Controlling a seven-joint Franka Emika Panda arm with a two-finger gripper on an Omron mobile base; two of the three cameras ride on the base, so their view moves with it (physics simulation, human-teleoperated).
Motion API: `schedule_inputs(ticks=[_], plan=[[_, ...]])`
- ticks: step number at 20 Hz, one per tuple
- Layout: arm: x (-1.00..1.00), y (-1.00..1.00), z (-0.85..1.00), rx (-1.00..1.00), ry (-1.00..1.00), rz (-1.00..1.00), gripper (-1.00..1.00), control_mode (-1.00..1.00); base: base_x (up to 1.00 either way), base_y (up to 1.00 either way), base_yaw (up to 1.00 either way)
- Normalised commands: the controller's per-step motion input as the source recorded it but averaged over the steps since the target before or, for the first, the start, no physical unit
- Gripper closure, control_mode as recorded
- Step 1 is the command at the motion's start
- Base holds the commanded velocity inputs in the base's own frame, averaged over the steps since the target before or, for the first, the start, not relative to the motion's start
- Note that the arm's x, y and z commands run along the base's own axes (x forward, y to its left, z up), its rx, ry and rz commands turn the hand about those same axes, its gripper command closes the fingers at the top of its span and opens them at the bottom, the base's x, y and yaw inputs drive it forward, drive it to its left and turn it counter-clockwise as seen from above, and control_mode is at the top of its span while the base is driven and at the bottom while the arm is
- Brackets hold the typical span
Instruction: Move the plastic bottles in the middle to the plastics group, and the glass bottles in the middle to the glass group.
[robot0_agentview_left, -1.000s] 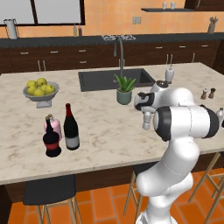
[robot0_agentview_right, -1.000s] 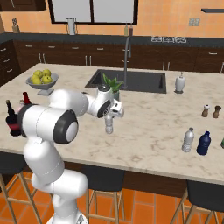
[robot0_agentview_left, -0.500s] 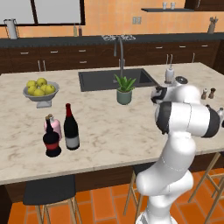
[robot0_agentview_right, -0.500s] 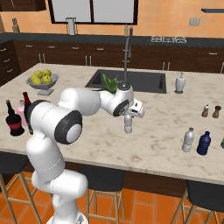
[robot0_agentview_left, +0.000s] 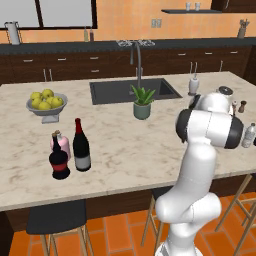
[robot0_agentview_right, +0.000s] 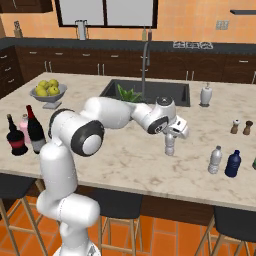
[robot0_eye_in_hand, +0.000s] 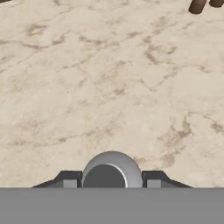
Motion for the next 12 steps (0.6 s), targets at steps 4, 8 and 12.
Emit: schedule_inputs(ticks=[4,8,12], plan=[[0.00,-1.00,0.00,0.00,0.00,-0.15,1.00,-1.00,0.00,0.00,0.00],[0.00,-1.00,-0.06,0.01,0.00,-0.14,1.00,-1.00,0.00,0.00,0.00],[0.00,-0.88,-0.14,0.03,0.00,-0.13,1.00,-1.00,0.00,0.00,0.00]])
